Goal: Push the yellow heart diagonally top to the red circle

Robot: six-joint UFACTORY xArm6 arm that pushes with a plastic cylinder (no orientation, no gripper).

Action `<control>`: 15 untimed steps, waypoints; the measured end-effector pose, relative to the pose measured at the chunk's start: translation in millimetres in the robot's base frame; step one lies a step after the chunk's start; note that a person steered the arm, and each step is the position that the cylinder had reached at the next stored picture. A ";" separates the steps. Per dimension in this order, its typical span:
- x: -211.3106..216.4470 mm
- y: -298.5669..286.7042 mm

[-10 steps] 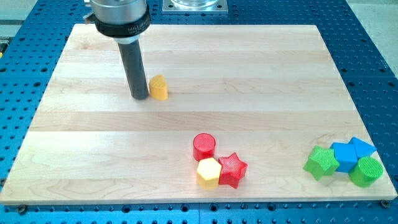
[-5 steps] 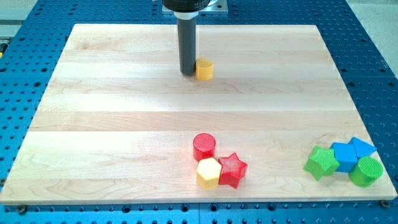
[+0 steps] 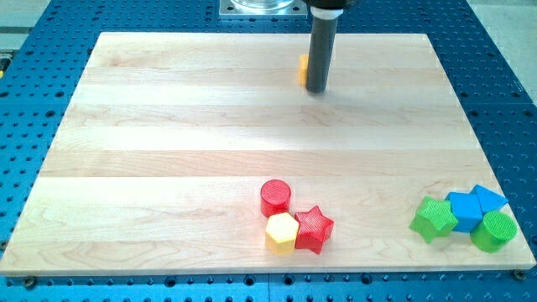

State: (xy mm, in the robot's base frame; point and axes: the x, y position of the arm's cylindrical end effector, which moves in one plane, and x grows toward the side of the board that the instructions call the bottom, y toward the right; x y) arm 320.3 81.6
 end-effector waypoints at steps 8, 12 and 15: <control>-58.2 -32.3; -1.3 -22.2; 7.7 -0.7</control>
State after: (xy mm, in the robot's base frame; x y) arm 328.0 80.9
